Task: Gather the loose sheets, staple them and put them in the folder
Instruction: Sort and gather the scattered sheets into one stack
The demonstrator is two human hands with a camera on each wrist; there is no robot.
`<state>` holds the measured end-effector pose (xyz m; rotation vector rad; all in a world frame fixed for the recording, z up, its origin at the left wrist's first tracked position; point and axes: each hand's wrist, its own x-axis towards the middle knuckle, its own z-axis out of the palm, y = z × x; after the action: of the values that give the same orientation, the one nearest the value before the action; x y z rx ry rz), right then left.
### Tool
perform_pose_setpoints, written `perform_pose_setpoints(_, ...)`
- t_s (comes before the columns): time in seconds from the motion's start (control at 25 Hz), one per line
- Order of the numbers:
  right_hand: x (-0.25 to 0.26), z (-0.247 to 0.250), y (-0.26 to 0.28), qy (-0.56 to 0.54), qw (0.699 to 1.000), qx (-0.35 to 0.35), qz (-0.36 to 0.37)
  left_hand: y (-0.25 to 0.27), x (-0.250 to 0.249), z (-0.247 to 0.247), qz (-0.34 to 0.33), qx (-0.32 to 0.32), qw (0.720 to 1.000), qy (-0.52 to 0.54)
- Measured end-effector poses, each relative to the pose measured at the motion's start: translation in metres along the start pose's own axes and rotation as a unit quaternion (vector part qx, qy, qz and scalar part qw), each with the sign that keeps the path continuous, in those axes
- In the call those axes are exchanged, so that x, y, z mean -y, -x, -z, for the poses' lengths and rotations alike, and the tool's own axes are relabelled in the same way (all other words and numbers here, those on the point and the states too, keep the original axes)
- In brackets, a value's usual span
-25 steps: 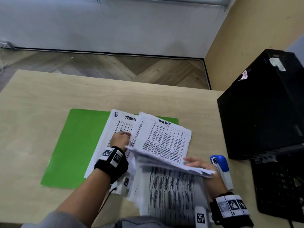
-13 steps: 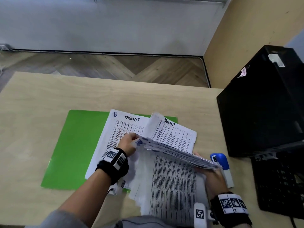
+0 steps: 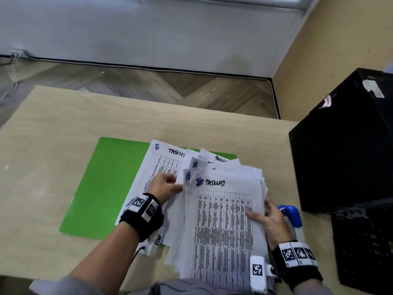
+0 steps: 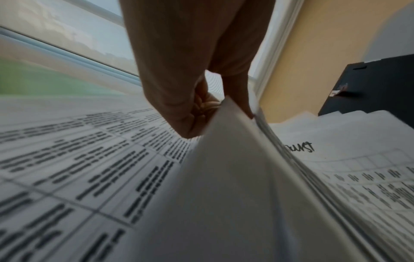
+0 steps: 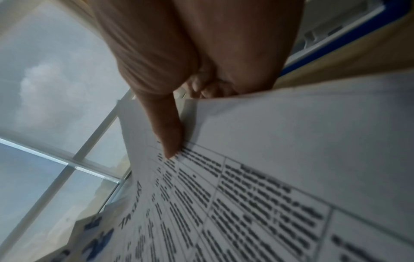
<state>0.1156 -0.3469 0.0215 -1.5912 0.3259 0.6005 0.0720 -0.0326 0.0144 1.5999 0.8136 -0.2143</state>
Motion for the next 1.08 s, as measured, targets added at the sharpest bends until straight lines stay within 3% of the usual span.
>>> perform_pose_setpoints(0.08,-0.005,0.000,0.011,0.014,1.000,0.004,0.002,0.001,0.005,0.002,0.003,-0.026,1.000,0.017)
perform_pose_setpoints(0.2,-0.009,0.003,0.021,-0.052,0.998,0.017,-0.010,-0.009,0.016,0.006,-0.002,-0.083,0.997,-0.013)
perform_pose_setpoints(0.4,-0.009,0.012,0.025,-0.156,0.986,-0.008,-0.065,-0.012,0.020,0.007,0.007,-0.101,0.995,-0.015)
perform_pose_setpoints(0.56,-0.012,0.007,0.014,-0.118,0.992,0.001,-0.044,-0.013,0.025,0.003,-0.026,-0.114,0.992,-0.041)
perform_pose_setpoints(0.76,0.006,-0.006,0.004,-0.096,0.991,0.033,-0.083,-0.007,0.025,0.003,0.001,-0.100,0.995,-0.010)
perform_pose_setpoints(1.08,0.005,-0.027,-0.020,-0.036,0.992,-0.050,-0.114,-0.011,0.043,0.014,0.039,-0.096,0.991,-0.082)
